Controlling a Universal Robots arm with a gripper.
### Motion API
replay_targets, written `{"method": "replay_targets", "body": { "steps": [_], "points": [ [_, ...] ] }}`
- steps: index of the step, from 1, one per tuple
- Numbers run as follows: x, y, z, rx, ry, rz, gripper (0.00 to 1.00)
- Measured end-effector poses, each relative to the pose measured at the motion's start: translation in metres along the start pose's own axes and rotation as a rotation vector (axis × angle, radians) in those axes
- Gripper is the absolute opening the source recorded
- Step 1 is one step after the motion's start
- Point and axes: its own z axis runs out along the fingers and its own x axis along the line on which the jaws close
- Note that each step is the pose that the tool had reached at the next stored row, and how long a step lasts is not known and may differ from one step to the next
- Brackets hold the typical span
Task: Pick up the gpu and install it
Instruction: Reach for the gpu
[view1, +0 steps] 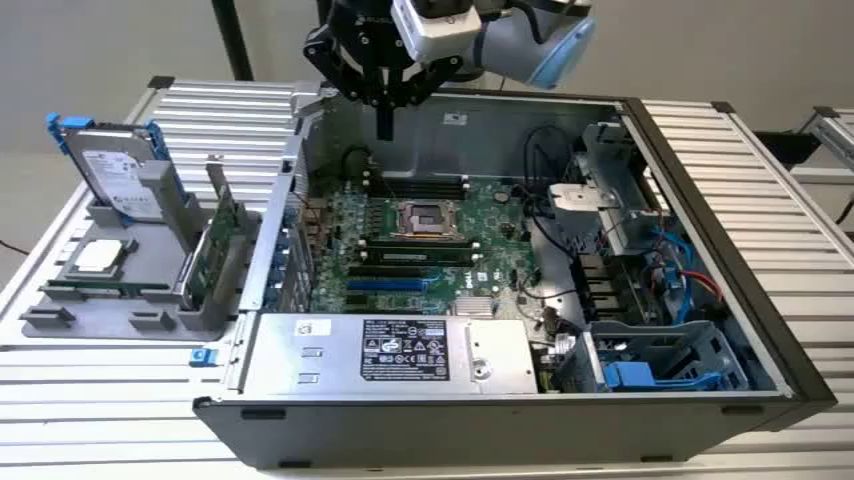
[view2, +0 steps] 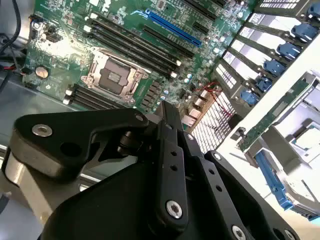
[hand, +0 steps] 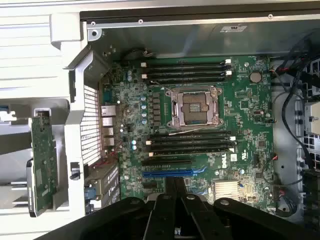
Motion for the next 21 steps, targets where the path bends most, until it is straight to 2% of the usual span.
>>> {"method": "replay_targets", "body": {
  "steps": [21],
  "points": [
    [0.0003,0.0000,0.0000,0.0000,-0.0001,0.000,0.00]
  ]
}}
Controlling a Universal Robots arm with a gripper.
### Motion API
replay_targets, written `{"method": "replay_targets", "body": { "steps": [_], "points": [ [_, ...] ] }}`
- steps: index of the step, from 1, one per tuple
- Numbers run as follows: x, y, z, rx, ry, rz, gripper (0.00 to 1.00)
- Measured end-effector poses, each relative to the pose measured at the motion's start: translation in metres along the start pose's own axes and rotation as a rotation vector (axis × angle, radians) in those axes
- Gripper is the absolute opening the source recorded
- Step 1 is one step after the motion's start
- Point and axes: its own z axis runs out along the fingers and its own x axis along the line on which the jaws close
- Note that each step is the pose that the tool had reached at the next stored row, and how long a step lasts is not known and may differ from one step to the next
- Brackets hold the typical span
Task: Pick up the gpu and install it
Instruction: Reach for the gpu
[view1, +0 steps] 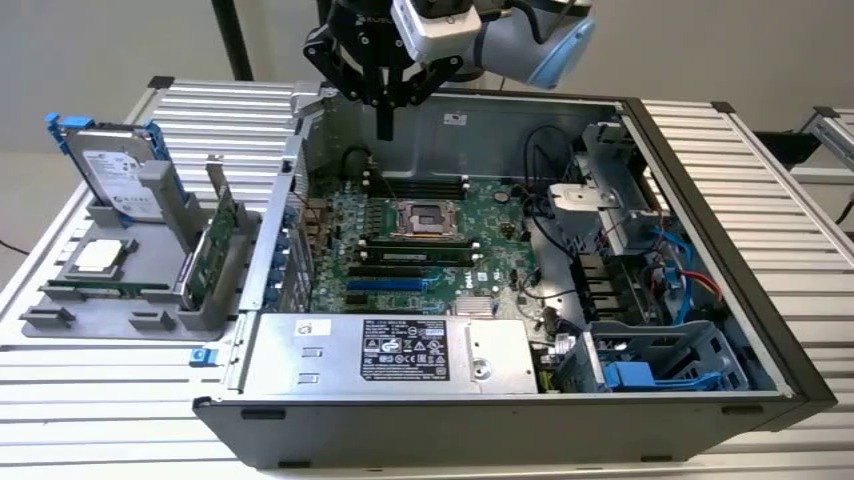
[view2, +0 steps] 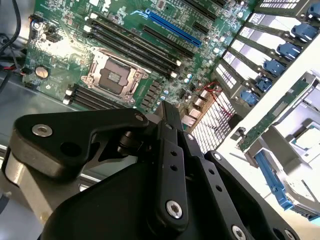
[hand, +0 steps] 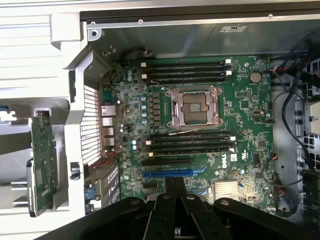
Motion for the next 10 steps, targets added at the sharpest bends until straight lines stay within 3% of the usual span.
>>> {"method": "replay_targets", "body": {
  "steps": [10],
  "points": [
    [0.0146,-0.0010,-0.0004,0.0000,0.0001,0.000,0.00]
  ]
}}
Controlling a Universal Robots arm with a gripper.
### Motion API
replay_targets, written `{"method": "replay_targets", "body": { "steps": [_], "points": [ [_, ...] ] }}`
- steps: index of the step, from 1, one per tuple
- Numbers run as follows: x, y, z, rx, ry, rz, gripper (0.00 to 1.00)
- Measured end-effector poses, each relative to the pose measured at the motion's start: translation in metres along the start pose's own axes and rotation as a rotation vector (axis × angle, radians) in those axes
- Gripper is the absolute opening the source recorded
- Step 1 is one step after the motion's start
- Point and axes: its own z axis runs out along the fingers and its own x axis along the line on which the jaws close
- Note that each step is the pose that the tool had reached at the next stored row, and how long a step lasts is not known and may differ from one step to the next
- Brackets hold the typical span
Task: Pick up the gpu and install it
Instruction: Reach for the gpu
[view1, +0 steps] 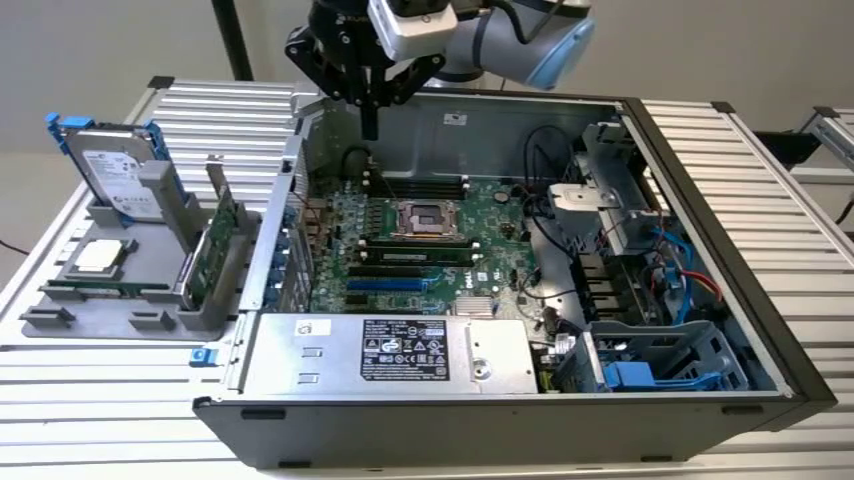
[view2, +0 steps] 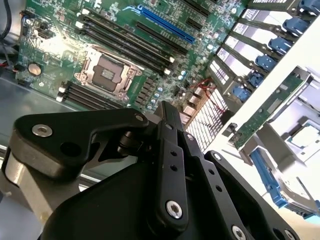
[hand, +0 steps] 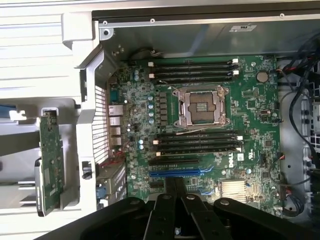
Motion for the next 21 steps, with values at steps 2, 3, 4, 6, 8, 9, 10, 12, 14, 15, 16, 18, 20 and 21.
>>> {"method": "replay_targets", "body": {
  "steps": [2,3,4,6,8,9,10,12,14,15,16,18,20,21],
  "points": [
    [0.0027,-0.0002,0.0000,-0.0001,0.0000,0.000,0.00],
    [0.0042,-0.0003,-0.0001,0.0000,0.0000,0.000,0.00],
    [0.0057,-0.0004,-0.0001,0.0000,0.0000,0.000,0.00],
    [0.0088,-0.0006,-0.0002,0.0000,0.0000,0.000,0.00],
    [0.0120,-0.0009,-0.0003,0.0000,0.0000,0.000,0.00],
    [0.0134,-0.0010,-0.0003,0.0000,0.0000,0.000,0.00],
    [0.0150,-0.0011,-0.0003,0.0000,0.0000,0.000,0.00],
    [0.0181,-0.0013,-0.0004,-0.0001,-0.0001,0.000,0.00],
    [0.0211,-0.0015,-0.0005,0.0000,0.0000,0.000,0.00],
    [0.0226,-0.0016,-0.0005,0.0000,0.0000,0.000,0.00],
    [0.0241,-0.0017,-0.0005,0.0000,0.0000,0.000,0.00],
    [0.0274,-0.0019,-0.0006,0.0000,0.0000,0.000,0.00],
    [0.0305,-0.0022,-0.0007,0.0000,0.0000,0.000,0.00],
    [0.0322,-0.0023,-0.0007,0.0000,0.0000,0.000,0.00]
  ]
}}
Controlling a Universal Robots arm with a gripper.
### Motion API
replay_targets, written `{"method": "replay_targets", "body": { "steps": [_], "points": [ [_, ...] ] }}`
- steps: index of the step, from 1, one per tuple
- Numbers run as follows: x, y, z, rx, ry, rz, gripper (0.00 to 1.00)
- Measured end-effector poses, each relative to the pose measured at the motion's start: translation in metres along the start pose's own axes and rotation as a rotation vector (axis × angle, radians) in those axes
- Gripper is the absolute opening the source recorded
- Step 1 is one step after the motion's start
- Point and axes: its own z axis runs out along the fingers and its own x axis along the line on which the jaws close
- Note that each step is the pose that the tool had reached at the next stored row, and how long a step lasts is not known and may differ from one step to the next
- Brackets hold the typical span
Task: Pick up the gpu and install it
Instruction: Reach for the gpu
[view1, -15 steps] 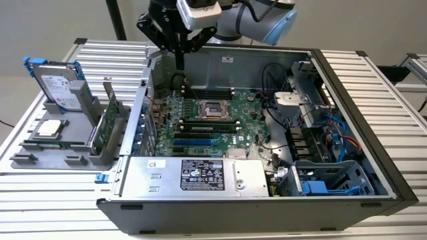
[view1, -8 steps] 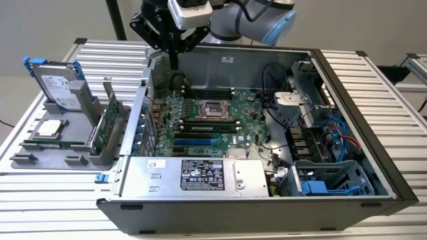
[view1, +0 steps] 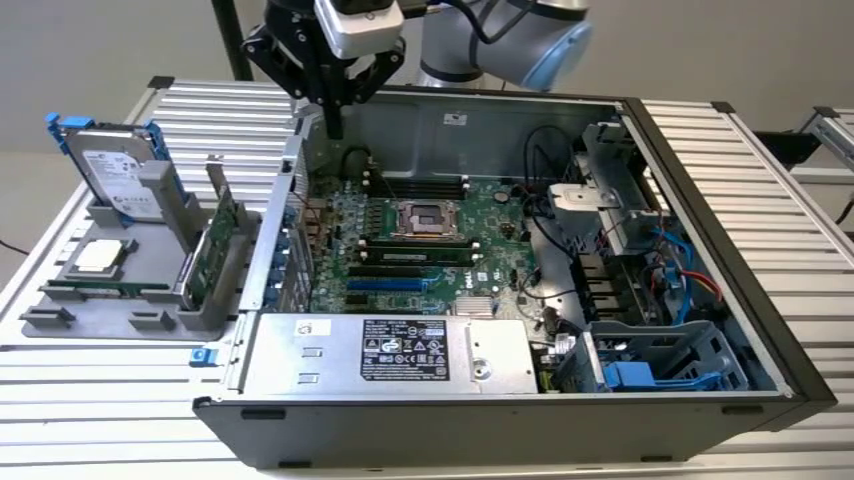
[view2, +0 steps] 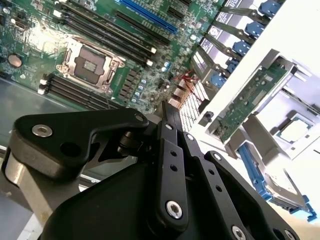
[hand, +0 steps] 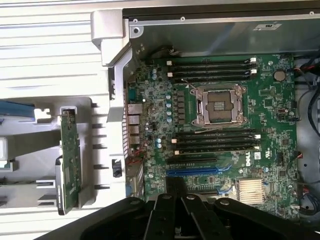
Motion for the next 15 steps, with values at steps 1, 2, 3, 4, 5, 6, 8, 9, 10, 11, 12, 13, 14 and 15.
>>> {"method": "replay_targets", "body": {
  "steps": [1,2,3,4,5,6,8,9,10,11,12,13,14,15],
  "points": [
    [0.0018,-0.0001,0.0000,0.0000,0.0000,0.000,0.00],
    [0.0033,-0.0002,-0.0001,0.0000,0.0000,0.000,0.00],
    [0.0050,-0.0004,-0.0001,0.0000,0.0000,0.000,0.00],
    [0.0067,-0.0005,-0.0001,0.0000,0.0000,0.000,0.00],
    [0.0083,-0.0006,-0.0002,0.0000,0.0000,0.000,0.00],
    [0.0101,-0.0007,-0.0002,0.0000,0.0000,0.000,0.00],
    [0.0135,-0.0010,-0.0003,0.0000,0.0000,0.000,0.00],
    [0.0153,-0.0011,-0.0003,0.0000,0.0000,0.000,0.00],
    [0.0171,-0.0012,-0.0004,0.0000,0.0000,0.000,0.00],
    [0.0189,-0.0013,-0.0004,0.0000,0.0000,0.000,0.00],
    [0.0206,-0.0015,-0.0005,0.0000,0.0000,0.000,0.00],
    [0.0224,-0.0016,-0.0005,0.0000,0.0000,0.000,0.00],
    [0.0242,-0.0017,-0.0006,0.0000,0.0000,0.000,0.00],
    [0.0259,-0.0018,-0.0006,0.0000,0.0000,0.000,0.00]
  ]
}}
